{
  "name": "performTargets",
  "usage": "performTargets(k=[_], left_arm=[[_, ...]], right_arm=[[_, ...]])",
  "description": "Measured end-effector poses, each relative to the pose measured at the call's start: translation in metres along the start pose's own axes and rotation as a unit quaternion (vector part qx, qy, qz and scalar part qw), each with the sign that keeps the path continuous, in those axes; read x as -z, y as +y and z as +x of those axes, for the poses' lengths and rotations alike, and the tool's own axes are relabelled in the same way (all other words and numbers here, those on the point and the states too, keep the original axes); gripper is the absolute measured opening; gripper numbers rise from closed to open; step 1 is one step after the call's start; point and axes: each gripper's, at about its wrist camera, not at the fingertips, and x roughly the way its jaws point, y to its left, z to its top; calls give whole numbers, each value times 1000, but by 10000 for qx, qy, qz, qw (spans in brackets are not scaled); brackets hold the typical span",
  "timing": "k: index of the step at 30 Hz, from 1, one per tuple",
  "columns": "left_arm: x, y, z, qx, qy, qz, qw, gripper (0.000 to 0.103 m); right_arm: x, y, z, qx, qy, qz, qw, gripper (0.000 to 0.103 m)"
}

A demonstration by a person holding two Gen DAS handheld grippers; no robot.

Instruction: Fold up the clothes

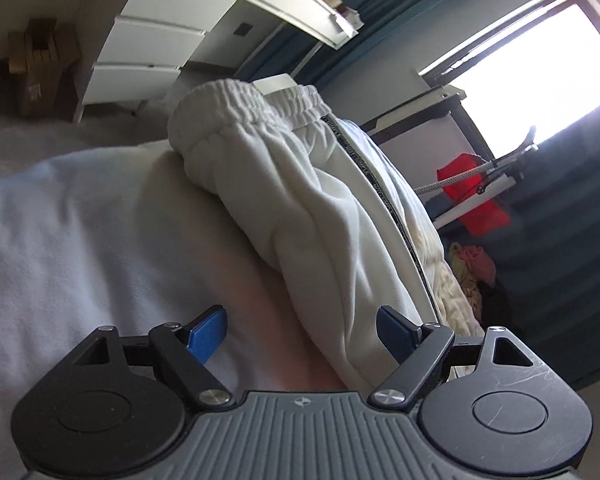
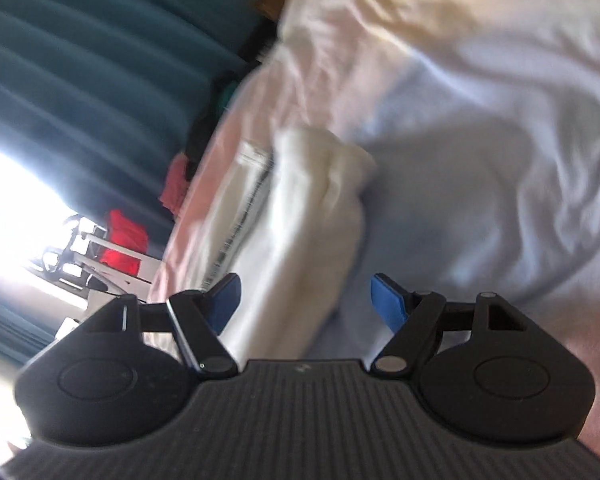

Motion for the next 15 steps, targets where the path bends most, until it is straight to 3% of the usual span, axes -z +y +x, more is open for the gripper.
performTargets(k=[5,9,12,13,15], left_arm=[[-23,21,34,402,-419,-825,9949,83],[-38,7,57,271,-786,-311,9961,77],[-35,8,69,113,-1042,-267,9941,62],[-33,7,72,45,-1107,-183,9937,52],[-32,5,70,67,-1204,-62,9927,43]], right_arm=[[-7,-4,30,-217,-96,-91,9997,74],[-17,-4,51,-408,-280,-86,9987,74],[-18,-2,61,-303,-379,-160,9987,60],[-19,-1,64,-297,-382,-150,9987,54],[-19,2,67,-253,-451,-193,9985,39]])
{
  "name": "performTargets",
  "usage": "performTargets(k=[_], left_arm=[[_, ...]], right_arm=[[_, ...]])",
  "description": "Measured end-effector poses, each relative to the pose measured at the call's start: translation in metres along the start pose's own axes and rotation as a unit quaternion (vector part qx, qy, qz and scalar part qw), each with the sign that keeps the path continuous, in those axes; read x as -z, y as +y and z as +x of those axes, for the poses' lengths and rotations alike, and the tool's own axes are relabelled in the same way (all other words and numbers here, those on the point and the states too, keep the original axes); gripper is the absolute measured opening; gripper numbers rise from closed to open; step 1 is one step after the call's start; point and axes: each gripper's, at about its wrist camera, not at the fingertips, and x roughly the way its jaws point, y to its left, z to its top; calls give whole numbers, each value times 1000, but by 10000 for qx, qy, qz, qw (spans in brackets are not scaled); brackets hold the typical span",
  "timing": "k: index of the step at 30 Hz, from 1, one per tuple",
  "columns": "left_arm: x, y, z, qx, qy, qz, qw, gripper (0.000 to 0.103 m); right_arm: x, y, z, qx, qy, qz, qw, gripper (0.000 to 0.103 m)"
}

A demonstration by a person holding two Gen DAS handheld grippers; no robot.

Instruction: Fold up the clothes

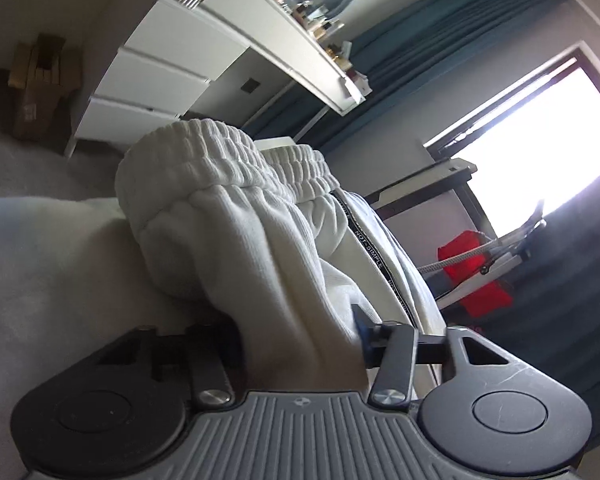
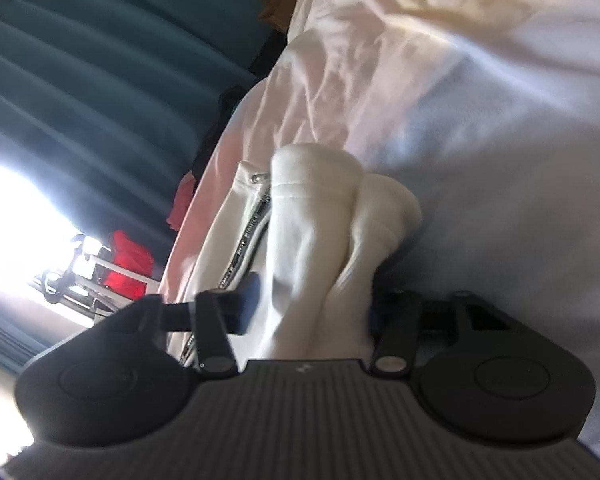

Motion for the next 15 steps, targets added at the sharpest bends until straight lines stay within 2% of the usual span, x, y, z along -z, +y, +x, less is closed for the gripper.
performTargets(k=[1,2,4,10,15], left_arm=[[-1,0,-2,45,-28,-25,10000,35],[-3,0,-6,97,-27,-101,9999,27],[-8,1,-16,186,-36,-186,9996,18],[-21,2,-71,469,-95,-425,9980,13],[-34,24,-129,671,-113,-926,9934,13]], right_arm=[[0,0,0,54,-49,-5,10000,23],[0,0,0,71,-78,18,9999,18],[-1,0,-2,82,-141,22,9999,12],[-13,22,-38,-265,-413,-294,9984,10],[-19,24,-87,-175,-373,-322,9986,10]])
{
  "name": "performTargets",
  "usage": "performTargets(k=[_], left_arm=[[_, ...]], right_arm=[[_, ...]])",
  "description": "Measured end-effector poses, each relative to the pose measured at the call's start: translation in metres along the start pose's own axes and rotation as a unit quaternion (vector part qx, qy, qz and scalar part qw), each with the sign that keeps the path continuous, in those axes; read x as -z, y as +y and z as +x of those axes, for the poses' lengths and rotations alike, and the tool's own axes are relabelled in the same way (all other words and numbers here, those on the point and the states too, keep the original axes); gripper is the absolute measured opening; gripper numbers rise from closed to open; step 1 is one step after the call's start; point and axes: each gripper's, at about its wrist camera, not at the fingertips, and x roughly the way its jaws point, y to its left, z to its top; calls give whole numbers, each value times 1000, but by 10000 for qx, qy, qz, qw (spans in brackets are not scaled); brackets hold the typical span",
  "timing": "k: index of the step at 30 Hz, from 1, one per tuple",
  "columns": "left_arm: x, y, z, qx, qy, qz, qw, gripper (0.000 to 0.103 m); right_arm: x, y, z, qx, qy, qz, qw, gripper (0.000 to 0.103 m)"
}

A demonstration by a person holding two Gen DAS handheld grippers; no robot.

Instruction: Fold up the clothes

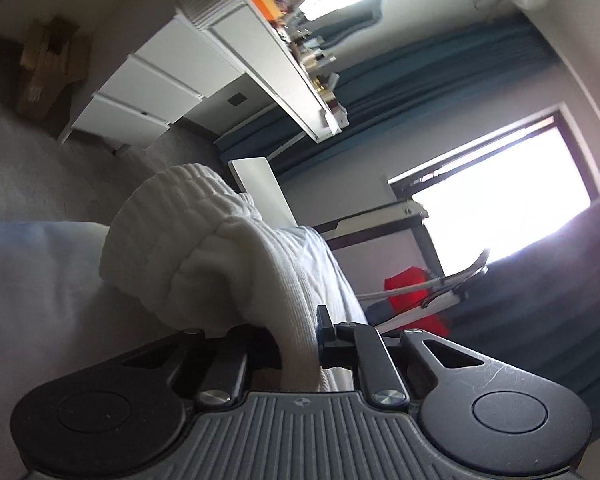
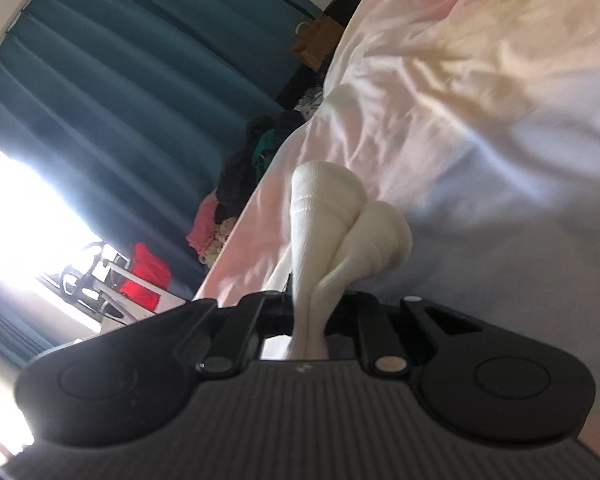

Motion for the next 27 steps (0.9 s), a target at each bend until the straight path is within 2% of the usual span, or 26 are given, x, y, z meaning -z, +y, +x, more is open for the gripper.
performTargets(k=[3,7,12,15,18,20,21,24,26,27], left_arm=[[-11,15,-38,-11,49,-250,9997,13],[-20,41,-71,-301,368,-552,9973,13],[-21,51,-81,-856,633,-219,9941,16],[-18,45,-87,-1032,715,192,9919,23],[-11,35,-92,-1159,797,504,9888,30],[-5,27,-94,-1190,921,721,9860,46],[-1,22,-95,-1230,1026,819,9837,48],[15,9,-106,-1266,1252,1168,9771,54],[30,-4,-116,-1254,1308,1512,9717,59],[39,-12,-122,-1241,1248,1731,9691,59]], right_arm=[[-5,-4,-35,82,6,95,9999,10],[-10,-22,-73,207,112,435,9988,10],[-2,-58,-84,395,556,851,9940,10],[3,-72,-81,535,693,910,9920,11],[5,-71,-76,739,808,697,9915,13],[6,-69,-75,768,847,556,9919,13],[7,-71,-74,776,868,546,9917,14],[9,-77,-70,833,984,604,9898,23],[10,-83,-67,685,1085,686,9894,45],[10,-85,-65,549,1131,729,9894,52]])
